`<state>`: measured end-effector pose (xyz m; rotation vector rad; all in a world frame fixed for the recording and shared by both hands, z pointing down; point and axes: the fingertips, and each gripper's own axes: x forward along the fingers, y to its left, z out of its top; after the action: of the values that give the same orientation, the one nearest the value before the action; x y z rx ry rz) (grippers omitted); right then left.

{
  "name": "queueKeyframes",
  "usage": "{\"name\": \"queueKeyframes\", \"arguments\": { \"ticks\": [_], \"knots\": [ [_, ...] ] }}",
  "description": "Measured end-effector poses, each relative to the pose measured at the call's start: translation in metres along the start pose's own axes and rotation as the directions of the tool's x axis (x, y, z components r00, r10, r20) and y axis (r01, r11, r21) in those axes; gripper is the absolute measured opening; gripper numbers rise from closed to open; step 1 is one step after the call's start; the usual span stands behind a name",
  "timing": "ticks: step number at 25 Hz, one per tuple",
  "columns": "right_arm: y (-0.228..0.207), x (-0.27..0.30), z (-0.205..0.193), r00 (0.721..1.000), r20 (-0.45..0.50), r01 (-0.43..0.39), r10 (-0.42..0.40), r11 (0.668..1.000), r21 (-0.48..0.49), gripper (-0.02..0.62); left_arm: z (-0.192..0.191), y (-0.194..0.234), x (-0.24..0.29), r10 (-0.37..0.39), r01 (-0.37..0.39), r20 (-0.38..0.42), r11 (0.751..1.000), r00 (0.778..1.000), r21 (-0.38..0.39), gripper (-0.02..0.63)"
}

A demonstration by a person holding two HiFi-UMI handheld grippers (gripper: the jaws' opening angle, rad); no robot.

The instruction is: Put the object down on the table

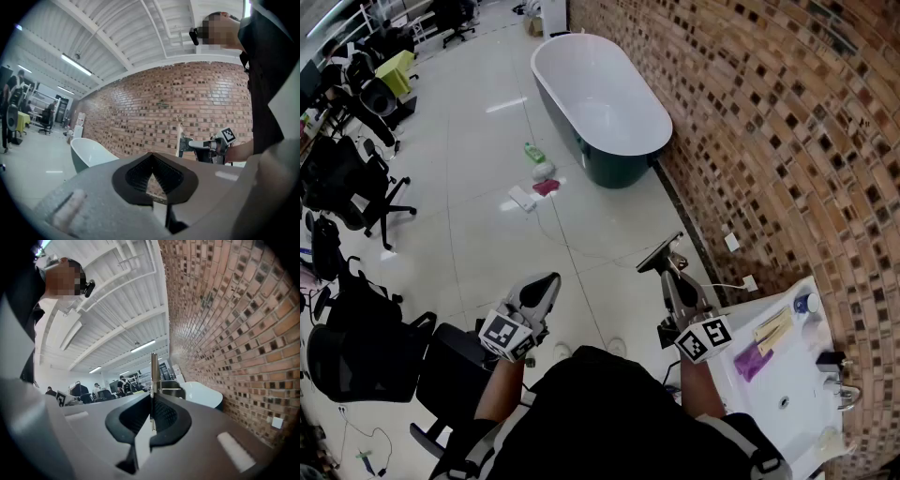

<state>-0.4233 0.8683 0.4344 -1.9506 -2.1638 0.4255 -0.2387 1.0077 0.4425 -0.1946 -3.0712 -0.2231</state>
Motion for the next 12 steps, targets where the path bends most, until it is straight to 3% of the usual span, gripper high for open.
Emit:
{"name": "queueKeyframes", "arguments": {
  "ticks": [5,12],
  "knots": [
    [-0.034,-0.029,0.018,0.998,0.036,0.056,-0.055,0.998,-0.022,0.008,0.013,-0.024,0.042,-0.064,0.064,0.061,0.998,0.996,-0.005,-0.002],
    [-0.067,-0.073,0.031,0.985,0.056,0.165,-0.162,0.985,-0.052,0.008,0.004,-0.069,0.082,-0.185,0.184,0.036,0.982,0.982,0.038,-0.002]
  ]
}}
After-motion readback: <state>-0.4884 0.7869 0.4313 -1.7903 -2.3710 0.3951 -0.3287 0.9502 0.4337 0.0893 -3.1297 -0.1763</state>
